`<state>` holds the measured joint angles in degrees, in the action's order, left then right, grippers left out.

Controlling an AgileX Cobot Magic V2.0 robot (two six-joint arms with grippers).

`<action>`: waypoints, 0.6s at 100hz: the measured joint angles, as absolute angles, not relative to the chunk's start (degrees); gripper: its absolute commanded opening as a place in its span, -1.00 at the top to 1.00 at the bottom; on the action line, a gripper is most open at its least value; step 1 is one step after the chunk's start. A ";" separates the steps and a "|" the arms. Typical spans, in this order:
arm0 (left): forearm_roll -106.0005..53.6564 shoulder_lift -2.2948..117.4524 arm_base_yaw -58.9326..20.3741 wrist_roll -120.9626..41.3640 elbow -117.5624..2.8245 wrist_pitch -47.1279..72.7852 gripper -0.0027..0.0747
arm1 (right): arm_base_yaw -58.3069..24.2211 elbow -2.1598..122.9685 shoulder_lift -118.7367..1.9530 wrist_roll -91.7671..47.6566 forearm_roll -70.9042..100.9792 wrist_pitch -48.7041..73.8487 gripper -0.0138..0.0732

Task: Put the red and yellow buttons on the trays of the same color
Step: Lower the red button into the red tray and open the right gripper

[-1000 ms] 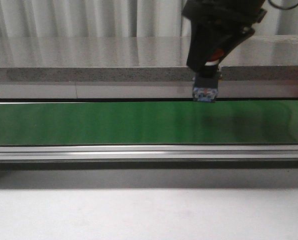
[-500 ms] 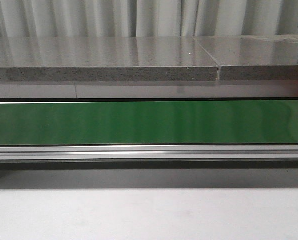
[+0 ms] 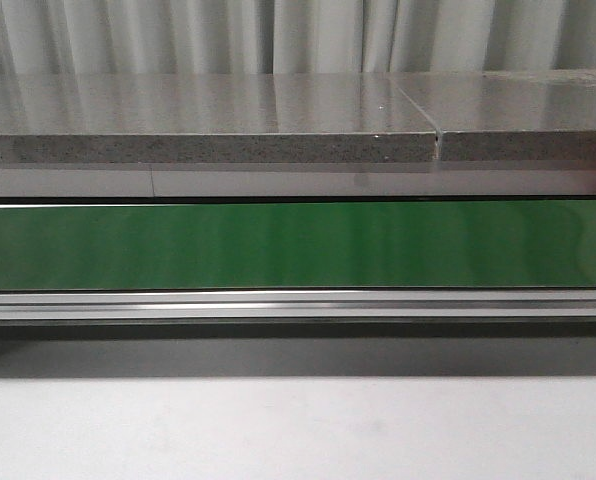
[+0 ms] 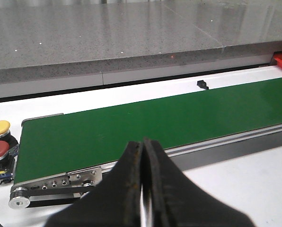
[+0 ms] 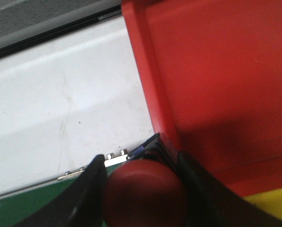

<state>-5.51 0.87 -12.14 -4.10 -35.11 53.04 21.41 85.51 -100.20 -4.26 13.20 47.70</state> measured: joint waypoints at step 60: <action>-5.51 0.87 -12.14 -4.10 -35.11 53.04 0.99 | 21.89 100.12 -118.68 -1.63 13.08 46.36 0.31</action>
